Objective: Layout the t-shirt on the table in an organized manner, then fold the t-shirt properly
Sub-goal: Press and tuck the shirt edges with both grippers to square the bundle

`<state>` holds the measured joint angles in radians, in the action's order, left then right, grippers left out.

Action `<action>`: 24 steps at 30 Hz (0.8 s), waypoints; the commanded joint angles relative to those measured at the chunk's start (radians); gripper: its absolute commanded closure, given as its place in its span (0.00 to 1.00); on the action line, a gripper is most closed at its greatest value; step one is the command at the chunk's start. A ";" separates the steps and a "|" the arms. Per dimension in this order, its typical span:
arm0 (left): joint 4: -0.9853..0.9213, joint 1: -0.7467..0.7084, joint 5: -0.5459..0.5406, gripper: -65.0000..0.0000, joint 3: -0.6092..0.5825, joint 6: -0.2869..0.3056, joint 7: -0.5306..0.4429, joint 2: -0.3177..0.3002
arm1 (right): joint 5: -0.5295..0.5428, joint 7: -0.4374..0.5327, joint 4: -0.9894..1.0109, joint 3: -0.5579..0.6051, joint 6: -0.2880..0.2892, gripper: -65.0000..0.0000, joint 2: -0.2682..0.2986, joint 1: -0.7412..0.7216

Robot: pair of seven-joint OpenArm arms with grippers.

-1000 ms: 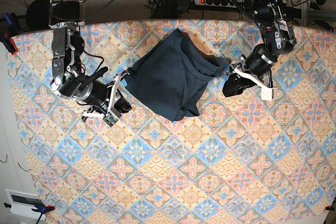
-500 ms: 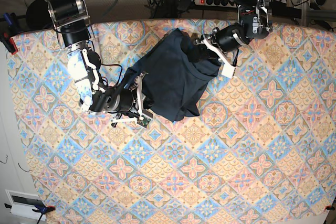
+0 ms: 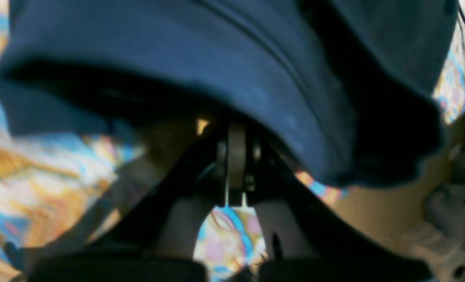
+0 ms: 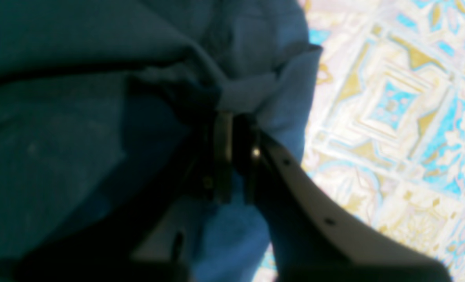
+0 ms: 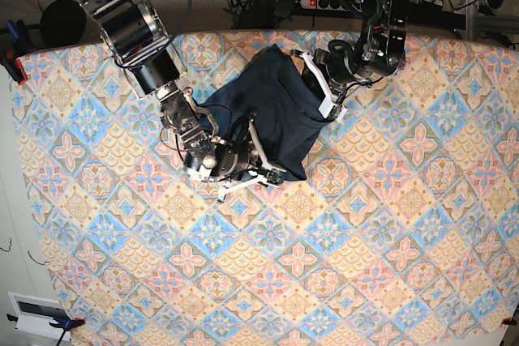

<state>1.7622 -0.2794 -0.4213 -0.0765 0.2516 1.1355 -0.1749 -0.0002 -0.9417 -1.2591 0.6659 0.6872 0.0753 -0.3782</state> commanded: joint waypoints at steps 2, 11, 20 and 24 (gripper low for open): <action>-0.011 0.032 0.012 1.00 0.001 -0.002 -0.012 -0.027 | 0.012 -0.001 0.019 0.033 0.011 0.94 -0.006 -0.015; -0.158 0.211 0.016 1.00 0.007 -0.002 -0.016 -0.054 | 0.012 -0.041 -0.138 0.035 0.011 0.94 0.120 -0.009; -0.316 0.354 0.011 1.00 0.005 -0.002 -0.191 -0.051 | 0.015 -0.130 -0.434 -0.076 0.011 0.94 0.265 0.144; -0.255 0.362 -0.026 1.00 0.019 -0.002 -0.203 -0.050 | 0.015 -0.124 -0.508 -0.128 0.011 0.94 0.277 0.178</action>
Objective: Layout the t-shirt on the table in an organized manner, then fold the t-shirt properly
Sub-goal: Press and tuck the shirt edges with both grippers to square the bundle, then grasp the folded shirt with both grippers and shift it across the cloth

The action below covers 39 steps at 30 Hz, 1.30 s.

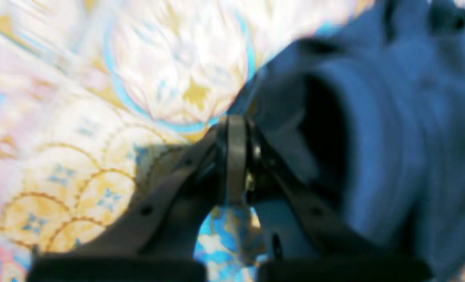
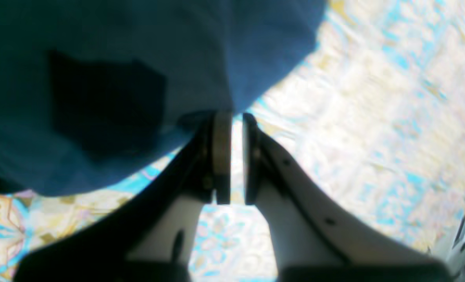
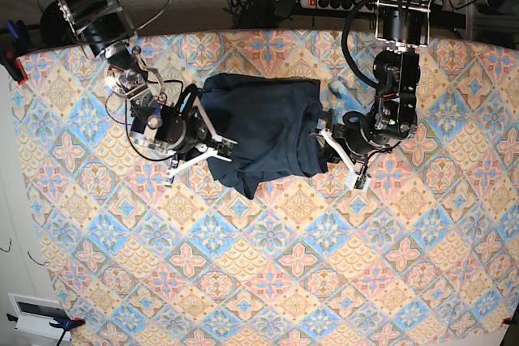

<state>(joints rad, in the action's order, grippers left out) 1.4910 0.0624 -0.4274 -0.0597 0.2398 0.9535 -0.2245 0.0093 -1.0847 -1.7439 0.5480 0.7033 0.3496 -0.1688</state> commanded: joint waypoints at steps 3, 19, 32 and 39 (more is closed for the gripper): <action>0.144 -0.055 -0.110 1.00 0.099 0.010 0.029 -0.002 | 0.005 0.019 -0.021 -0.099 -0.005 0.94 -0.001 -0.031; 0.486 -0.479 -0.259 1.00 0.156 0.010 0.072 0.017 | 0.005 0.111 0.321 -0.144 -0.005 0.94 -0.208 -0.203; 0.282 -0.376 -0.256 1.00 0.027 0.010 0.071 0.020 | 0.004 0.300 0.648 -0.141 -0.005 0.94 -0.260 -0.295; 0.153 -0.306 -0.247 1.00 -0.012 0.010 0.000 0.015 | 0.004 0.311 0.767 -0.139 -0.005 0.94 -0.269 -0.343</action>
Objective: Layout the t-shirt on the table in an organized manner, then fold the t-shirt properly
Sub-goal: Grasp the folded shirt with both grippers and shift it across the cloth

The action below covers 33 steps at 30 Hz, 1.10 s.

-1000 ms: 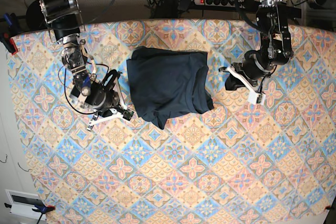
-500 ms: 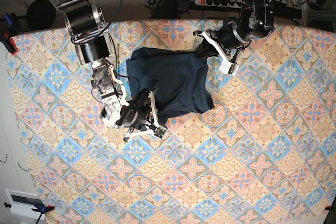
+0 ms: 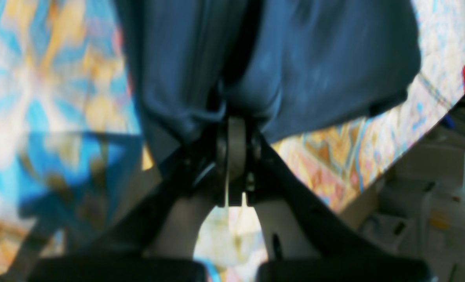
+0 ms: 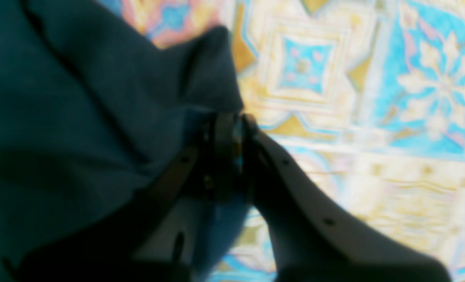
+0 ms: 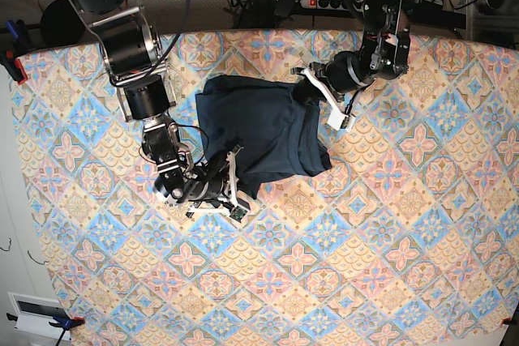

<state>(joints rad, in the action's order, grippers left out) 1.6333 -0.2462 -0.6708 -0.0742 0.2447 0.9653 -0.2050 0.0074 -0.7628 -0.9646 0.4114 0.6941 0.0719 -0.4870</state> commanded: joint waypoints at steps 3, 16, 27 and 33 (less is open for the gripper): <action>-0.035 0.034 0.070 1.00 0.001 0.005 -0.016 -0.004 | 0.006 -0.024 -0.067 -0.003 0.004 0.94 0.010 -0.023; -0.176 0.216 0.239 1.00 0.000 0.005 -0.042 -0.004 | 0.007 -0.163 -0.540 -0.010 0.004 0.94 0.211 0.267; -0.393 0.434 0.236 1.00 0.001 0.005 -0.102 0.035 | 0.076 -0.195 -0.831 -0.202 0.004 0.94 0.246 0.485; -0.577 0.558 0.237 1.00 -0.002 0.003 -0.194 0.141 | 0.328 -0.255 -0.917 -0.325 0.004 0.94 0.248 0.566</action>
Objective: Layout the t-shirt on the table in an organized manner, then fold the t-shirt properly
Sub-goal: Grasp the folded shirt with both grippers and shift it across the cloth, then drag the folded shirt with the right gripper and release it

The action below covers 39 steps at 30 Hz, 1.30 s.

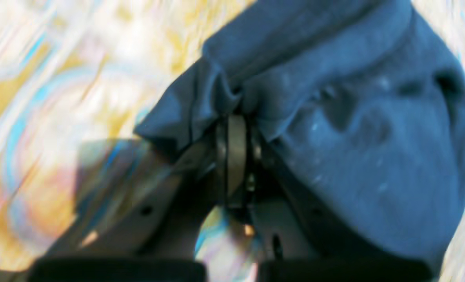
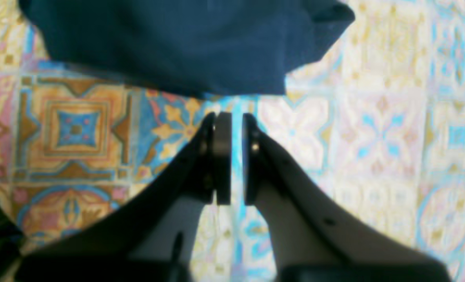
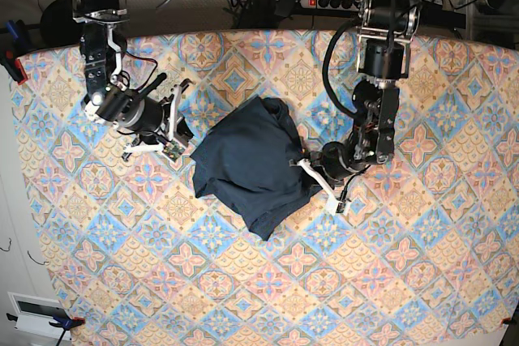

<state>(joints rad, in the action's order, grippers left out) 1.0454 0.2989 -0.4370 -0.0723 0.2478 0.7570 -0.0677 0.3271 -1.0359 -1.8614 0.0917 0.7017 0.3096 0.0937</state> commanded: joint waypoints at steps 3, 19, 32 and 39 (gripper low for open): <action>-0.090 0.066 0.004 1.00 -0.004 0.000 -0.054 0.056 | 0.080 0.013 -0.039 -0.039 -0.004 0.94 0.010 0.011; 0.172 -0.034 -0.110 1.00 0.098 0.000 -0.004 0.102 | 0.137 0.013 -0.063 -0.042 -0.004 0.94 -0.049 0.051; 0.566 -0.518 -0.478 1.00 0.424 0.002 0.112 -0.133 | 0.071 -0.001 0.116 0.072 -0.004 0.94 -0.310 -0.196; 0.695 -0.651 -0.501 1.00 0.483 0.003 0.111 -0.145 | -0.061 0.076 0.405 0.072 -0.004 0.94 -0.370 -0.349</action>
<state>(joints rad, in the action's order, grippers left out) 1.7233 -0.3573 -0.9207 0.4084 0.2398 0.8825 -0.2070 0.2489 -0.9802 -1.4372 0.1646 0.6933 -0.0540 -0.2291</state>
